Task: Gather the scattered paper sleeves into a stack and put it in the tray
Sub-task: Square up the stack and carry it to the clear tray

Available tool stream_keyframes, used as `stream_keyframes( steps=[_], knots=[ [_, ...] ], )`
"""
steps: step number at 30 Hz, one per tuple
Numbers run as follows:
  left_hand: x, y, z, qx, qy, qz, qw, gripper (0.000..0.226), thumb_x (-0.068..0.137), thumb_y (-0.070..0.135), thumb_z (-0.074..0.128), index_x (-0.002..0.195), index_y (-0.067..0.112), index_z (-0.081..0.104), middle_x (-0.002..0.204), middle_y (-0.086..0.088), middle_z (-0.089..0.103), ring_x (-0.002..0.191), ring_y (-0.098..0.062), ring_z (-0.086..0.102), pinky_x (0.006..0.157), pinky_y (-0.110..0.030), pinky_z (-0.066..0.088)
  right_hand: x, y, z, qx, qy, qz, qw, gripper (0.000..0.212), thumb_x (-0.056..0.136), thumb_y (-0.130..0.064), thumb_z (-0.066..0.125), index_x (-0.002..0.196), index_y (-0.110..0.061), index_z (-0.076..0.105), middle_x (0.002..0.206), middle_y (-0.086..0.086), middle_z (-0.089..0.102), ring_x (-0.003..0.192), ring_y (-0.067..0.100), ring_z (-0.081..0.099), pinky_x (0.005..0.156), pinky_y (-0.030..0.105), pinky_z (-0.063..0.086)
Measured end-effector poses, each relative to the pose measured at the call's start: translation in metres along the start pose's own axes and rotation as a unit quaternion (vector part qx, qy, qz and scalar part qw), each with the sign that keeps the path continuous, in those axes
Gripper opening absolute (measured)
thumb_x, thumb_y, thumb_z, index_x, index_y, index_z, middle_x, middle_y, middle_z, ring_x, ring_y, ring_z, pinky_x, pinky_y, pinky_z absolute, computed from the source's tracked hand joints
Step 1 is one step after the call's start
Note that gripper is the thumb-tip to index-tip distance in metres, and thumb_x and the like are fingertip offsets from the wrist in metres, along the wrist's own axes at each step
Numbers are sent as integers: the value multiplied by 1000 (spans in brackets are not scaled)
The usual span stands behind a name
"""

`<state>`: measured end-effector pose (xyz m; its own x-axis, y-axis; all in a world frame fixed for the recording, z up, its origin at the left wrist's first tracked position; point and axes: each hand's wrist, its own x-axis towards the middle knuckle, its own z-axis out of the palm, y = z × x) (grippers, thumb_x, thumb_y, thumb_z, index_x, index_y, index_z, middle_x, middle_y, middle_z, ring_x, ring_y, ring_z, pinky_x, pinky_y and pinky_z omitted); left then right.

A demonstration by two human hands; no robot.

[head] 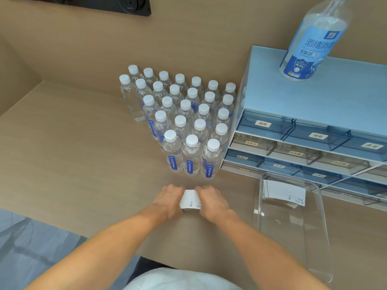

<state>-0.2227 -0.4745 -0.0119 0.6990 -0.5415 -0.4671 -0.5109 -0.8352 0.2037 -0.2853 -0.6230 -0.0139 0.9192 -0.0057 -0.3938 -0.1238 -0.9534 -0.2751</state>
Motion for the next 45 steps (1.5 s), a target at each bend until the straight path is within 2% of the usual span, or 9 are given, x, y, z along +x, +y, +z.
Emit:
stream_keyframes(
  steps=[8, 11, 13, 18, 24, 28, 35, 39, 45],
  knots=[
    [-5, 14, -9, 16, -35, -1, 999, 44, 68, 26, 78, 107, 14, 60, 109, -11, 68, 102, -33, 63, 80, -35, 50, -13, 3, -3, -2, 4, 7, 1000, 40, 77, -7, 69, 113, -9, 53, 116, 12, 60, 108, 34, 58, 83, 37, 49],
    [-13, 28, -13, 22, -33, 22, 999, 46, 66, 26, 80, 106, 14, 59, 108, -12, 67, 100, -33, 62, 75, -32, 47, -35, 6, -10, -1, 16, 27, 1000, 39, 75, -7, 70, 110, -10, 54, 113, 12, 62, 105, 35, 60, 80, 37, 49],
    [-16, 39, -21, 33, -21, 54, 998, 48, 66, 28, 81, 106, 14, 58, 108, -12, 65, 100, -33, 61, 72, -31, 43, -52, 12, -21, 8, 29, 52, 998, 39, 74, -9, 71, 109, -10, 54, 111, 13, 62, 103, 35, 60, 79, 36, 50],
    [-20, 88, -59, 71, 33, 158, 984, 44, 65, 29, 80, 102, 17, 59, 104, -11, 67, 96, -32, 65, 74, -37, 52, -101, 29, -62, 3, 92, 120, 989, 40, 74, -11, 72, 110, -11, 55, 111, 13, 62, 105, 34, 59, 83, 38, 51],
    [-33, 168, -67, 95, 56, 236, 966, 47, 68, 29, 80, 108, 17, 59, 109, -9, 64, 100, -32, 64, 76, -38, 51, -172, 68, -83, 8, 126, 189, 974, 39, 72, -11, 71, 109, -12, 58, 106, 12, 63, 100, 34, 61, 77, 39, 53],
    [-42, 207, -57, 106, 43, 229, 967, 51, 67, 26, 81, 112, 15, 59, 109, -9, 64, 100, -31, 63, 78, -38, 53, -202, 94, -84, 15, 114, 188, 975, 45, 69, -11, 73, 110, -13, 58, 108, 9, 65, 102, 32, 61, 78, 40, 54],
    [-21, 255, -40, 107, 32, 181, 977, 47, 67, 25, 80, 106, 15, 56, 107, -9, 63, 97, -29, 62, 77, -37, 53, -201, 154, -81, 26, 103, 162, 981, 38, 69, -8, 74, 102, -13, 56, 102, 9, 63, 93, 30, 63, 73, 37, 52],
    [-3, 276, -18, 102, -6, 130, 986, 57, 65, 24, 84, 113, 13, 55, 112, -9, 62, 103, -30, 62, 85, -40, 54, -188, 191, -66, 12, 65, 133, 989, 41, 72, -9, 75, 108, -12, 56, 111, 11, 63, 99, 33, 63, 79, 38, 52],
    [13, 285, 19, 139, -40, 80, 986, 51, 70, 13, 78, 115, 10, 54, 117, -12, 63, 109, -33, 62, 87, -41, 52, -165, 210, -32, -73, 25, 97, 992, 42, 77, -8, 73, 115, -9, 56, 115, 11, 66, 107, 33, 62, 87, 39, 48]
  ],
)
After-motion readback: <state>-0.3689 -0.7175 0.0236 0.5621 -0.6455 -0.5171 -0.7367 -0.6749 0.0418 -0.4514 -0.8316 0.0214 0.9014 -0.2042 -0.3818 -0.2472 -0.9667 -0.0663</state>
